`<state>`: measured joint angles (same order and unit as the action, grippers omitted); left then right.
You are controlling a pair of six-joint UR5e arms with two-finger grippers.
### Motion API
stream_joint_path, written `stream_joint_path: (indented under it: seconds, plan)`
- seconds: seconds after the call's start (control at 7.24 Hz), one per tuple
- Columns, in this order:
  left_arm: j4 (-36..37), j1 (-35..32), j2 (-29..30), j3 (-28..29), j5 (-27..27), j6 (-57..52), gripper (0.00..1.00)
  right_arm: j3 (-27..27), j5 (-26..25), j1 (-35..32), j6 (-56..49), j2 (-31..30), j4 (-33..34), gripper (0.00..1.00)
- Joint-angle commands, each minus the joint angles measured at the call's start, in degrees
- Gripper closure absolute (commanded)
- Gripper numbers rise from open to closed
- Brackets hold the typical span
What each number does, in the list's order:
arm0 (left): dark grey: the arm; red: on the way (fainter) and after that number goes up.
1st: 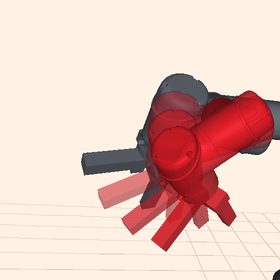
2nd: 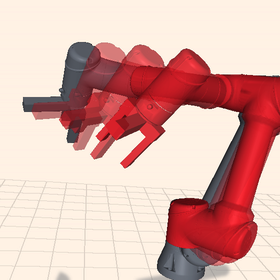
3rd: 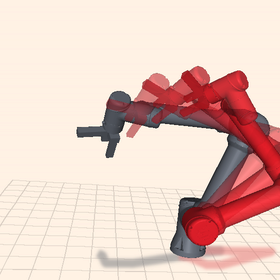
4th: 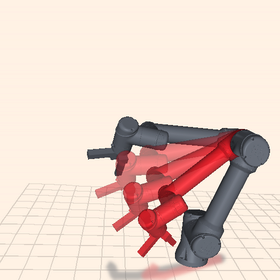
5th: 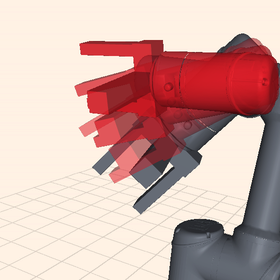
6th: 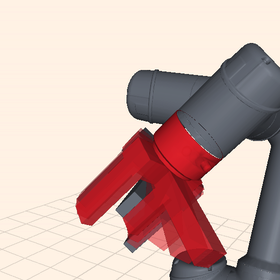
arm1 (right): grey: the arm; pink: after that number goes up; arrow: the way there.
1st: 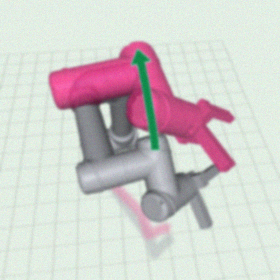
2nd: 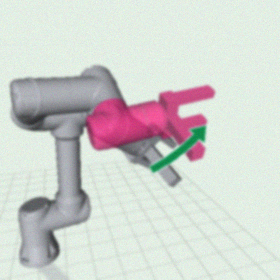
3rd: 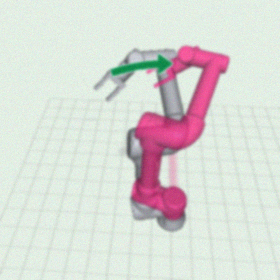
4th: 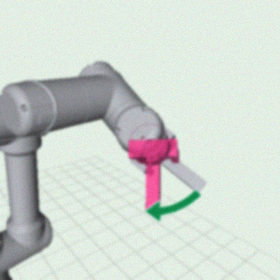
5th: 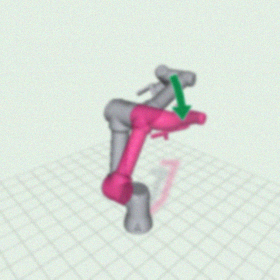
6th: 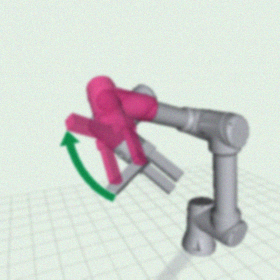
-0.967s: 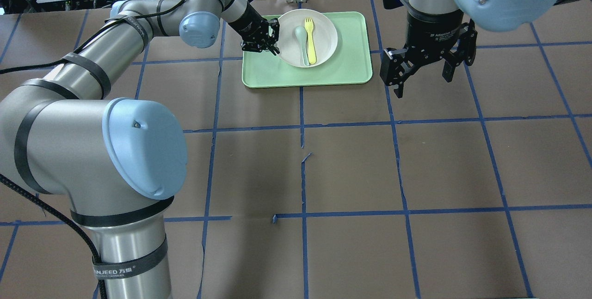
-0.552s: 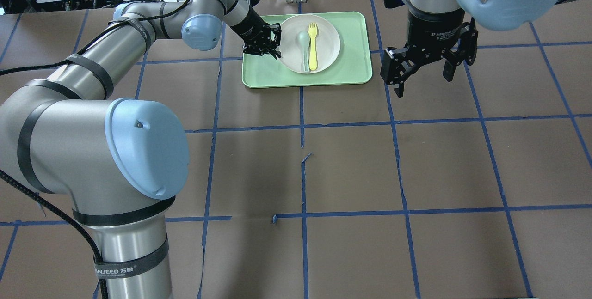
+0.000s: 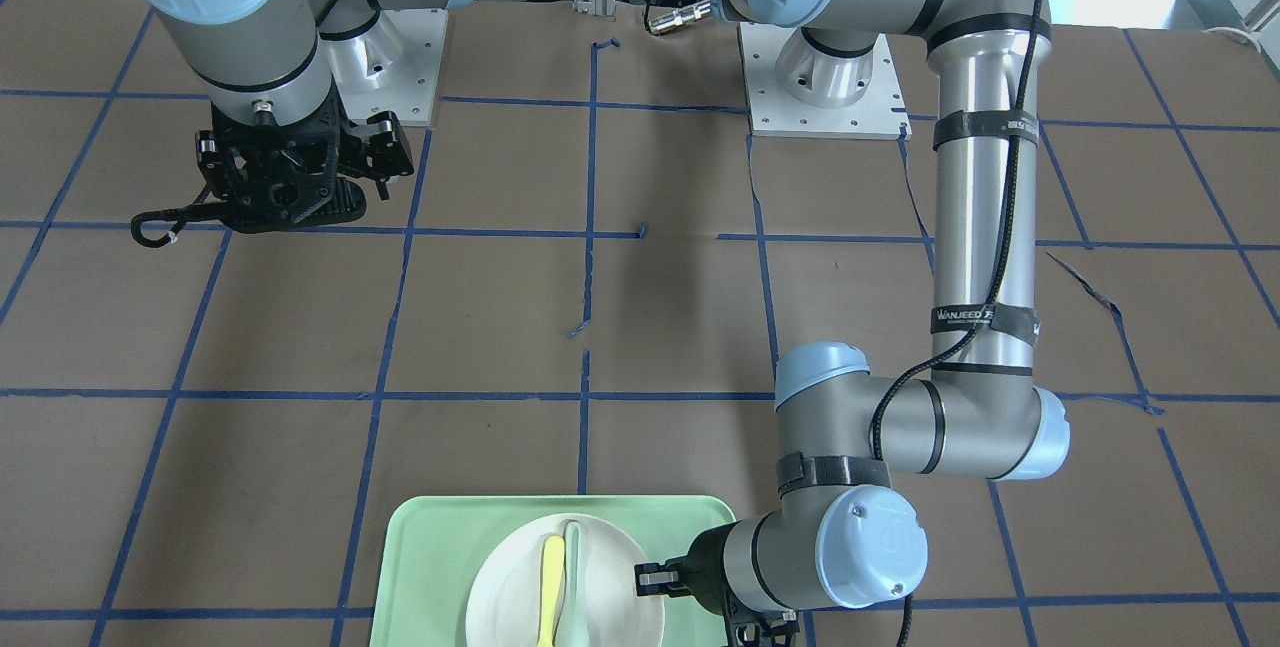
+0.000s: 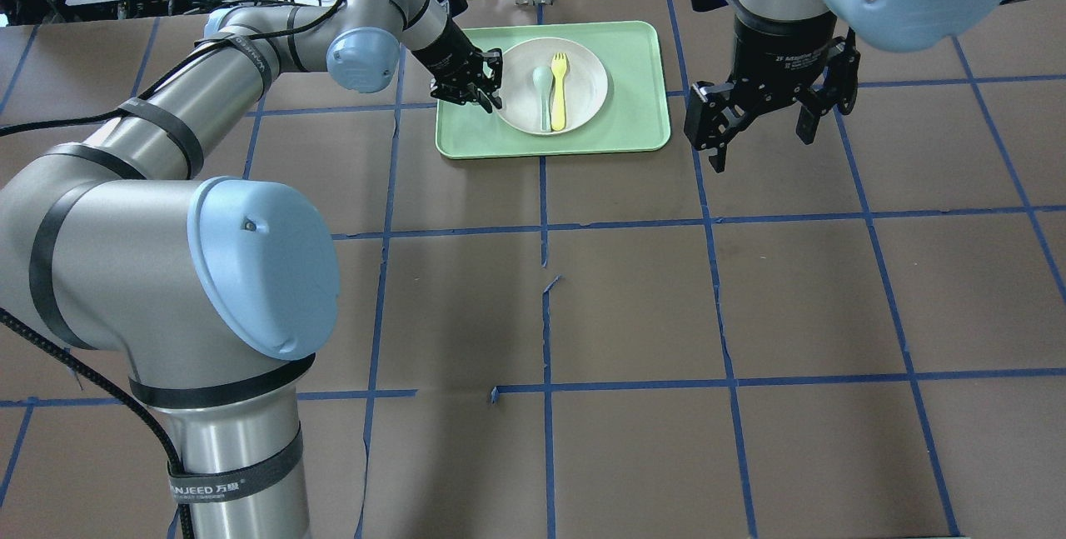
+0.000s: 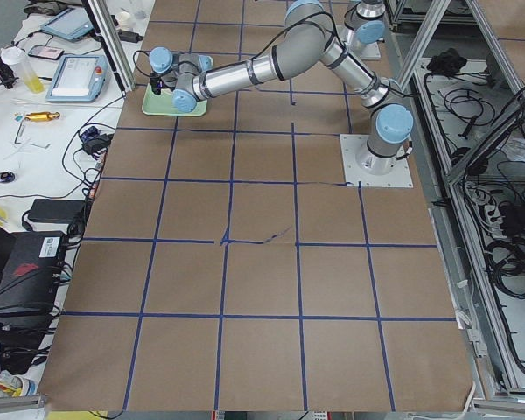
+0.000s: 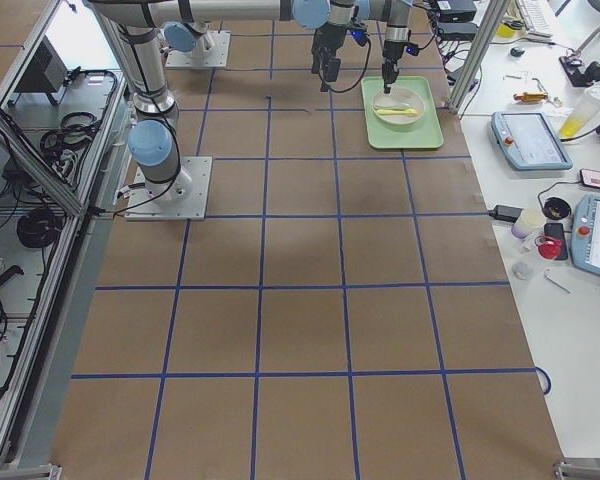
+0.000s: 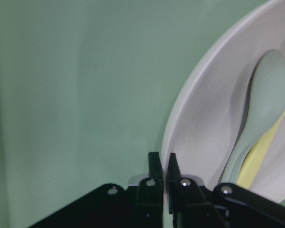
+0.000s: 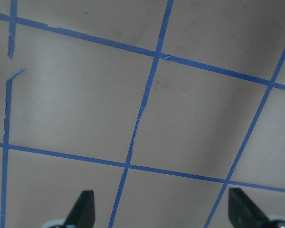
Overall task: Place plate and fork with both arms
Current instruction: 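Lower the plate onto the tray and open the left gripper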
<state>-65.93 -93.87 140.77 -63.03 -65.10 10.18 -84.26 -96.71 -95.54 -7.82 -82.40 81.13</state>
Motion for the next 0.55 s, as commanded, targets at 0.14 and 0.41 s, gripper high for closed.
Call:
stream_joint_path:
  seconds: [0.14, 0.41]
  plan:
    - [-5.7, 0.5, -7.0, -0.3, -2.8, 0.3, 0.00, 1.3, 3.0, 0.0, 1.4, 1.8, 6.0, 0.00]
    - [-14.8, 1.2, -13.0, -2.1, -13.7, -0.9, 0.00, 1.3, 6.7, -0.1, 5.3, 8.5, 14.6, 0.00]
